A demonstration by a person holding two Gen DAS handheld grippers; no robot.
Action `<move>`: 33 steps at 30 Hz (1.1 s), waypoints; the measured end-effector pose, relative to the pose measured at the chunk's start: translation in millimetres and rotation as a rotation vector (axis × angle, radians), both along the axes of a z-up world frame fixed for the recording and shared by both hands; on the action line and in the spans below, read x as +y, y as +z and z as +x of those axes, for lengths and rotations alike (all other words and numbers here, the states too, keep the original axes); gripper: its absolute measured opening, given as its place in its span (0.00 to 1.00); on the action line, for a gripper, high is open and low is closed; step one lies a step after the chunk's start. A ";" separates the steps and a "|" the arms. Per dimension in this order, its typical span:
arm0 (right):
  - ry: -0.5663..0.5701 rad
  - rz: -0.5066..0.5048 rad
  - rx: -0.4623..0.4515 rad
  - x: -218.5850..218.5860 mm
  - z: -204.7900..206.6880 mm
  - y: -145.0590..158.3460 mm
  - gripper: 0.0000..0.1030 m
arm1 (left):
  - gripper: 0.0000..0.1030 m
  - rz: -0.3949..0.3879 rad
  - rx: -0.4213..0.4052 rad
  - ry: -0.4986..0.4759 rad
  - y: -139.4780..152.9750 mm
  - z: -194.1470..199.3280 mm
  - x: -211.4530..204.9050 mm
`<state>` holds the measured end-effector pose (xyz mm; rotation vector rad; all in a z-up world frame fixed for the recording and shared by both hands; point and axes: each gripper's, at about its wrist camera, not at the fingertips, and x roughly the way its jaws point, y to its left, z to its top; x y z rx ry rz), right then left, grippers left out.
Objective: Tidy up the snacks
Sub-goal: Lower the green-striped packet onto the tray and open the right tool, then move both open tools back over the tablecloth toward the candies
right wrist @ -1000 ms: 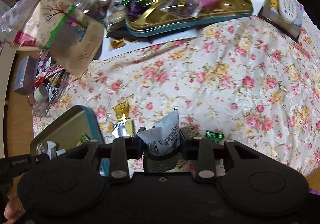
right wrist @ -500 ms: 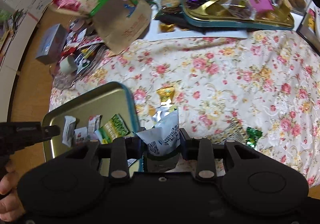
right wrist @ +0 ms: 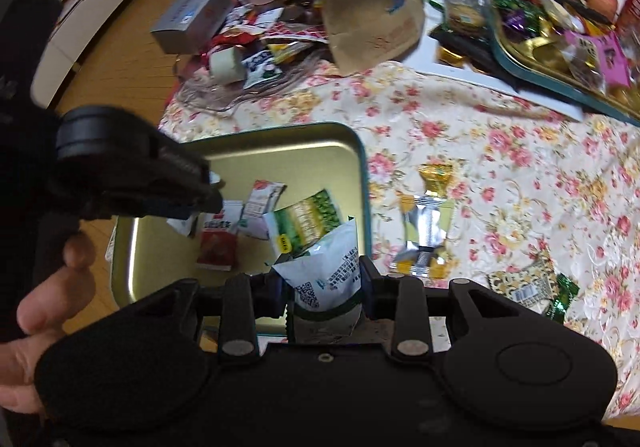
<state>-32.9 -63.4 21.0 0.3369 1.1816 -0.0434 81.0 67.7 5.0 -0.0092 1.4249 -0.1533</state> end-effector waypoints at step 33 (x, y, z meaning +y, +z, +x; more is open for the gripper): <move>-0.123 -0.096 0.269 -21.8 15.4 -40.5 0.47 | 0.32 -0.003 0.050 -0.100 -11.3 -12.0 -26.7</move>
